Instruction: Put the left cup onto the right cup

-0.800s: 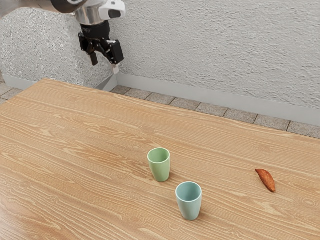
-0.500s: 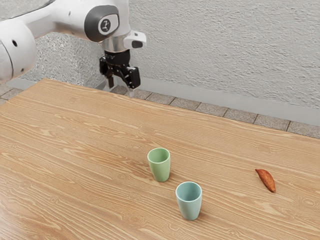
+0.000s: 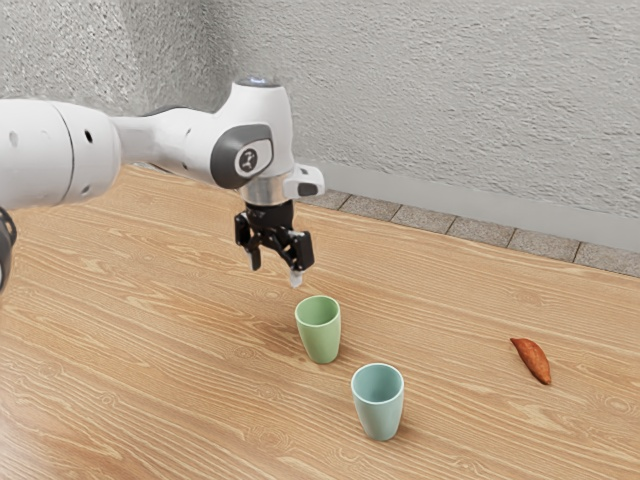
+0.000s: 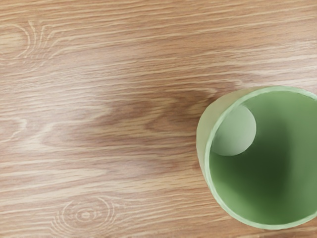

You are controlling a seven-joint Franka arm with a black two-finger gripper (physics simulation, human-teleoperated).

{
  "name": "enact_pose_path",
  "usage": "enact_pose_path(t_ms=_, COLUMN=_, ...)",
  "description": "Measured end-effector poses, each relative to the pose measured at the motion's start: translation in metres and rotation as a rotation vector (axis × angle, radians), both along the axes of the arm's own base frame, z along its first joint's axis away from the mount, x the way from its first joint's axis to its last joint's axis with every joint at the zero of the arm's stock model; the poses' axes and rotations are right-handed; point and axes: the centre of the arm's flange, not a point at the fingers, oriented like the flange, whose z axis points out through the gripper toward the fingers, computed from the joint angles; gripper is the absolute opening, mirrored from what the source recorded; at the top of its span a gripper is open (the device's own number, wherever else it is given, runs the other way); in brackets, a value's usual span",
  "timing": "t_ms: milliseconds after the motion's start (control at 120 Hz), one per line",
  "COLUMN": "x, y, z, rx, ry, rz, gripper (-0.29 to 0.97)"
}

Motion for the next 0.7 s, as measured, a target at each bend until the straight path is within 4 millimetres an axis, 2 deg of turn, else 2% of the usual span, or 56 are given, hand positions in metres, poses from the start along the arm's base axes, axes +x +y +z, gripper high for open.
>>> enact_pose_path(t_ms=83, x=-0.025, y=-0.010, z=-0.005, rx=-0.013, ry=0.006, rz=0.011, gripper=0.68)
enact_pose_path(t_ms=208, x=-0.035, y=-0.019, z=-0.015, rx=-0.019, ry=-0.008, rz=0.035, gripper=0.68)
enact_pose_path(t_ms=325, x=-0.035, y=-0.024, z=-0.022, rx=-0.022, ry=-0.032, rz=0.054, gripper=0.68)
enact_pose_path(t_ms=700, x=-0.017, y=-0.031, z=-0.056, rx=-0.027, ry=-0.106, rz=0.118, gripper=0.68)
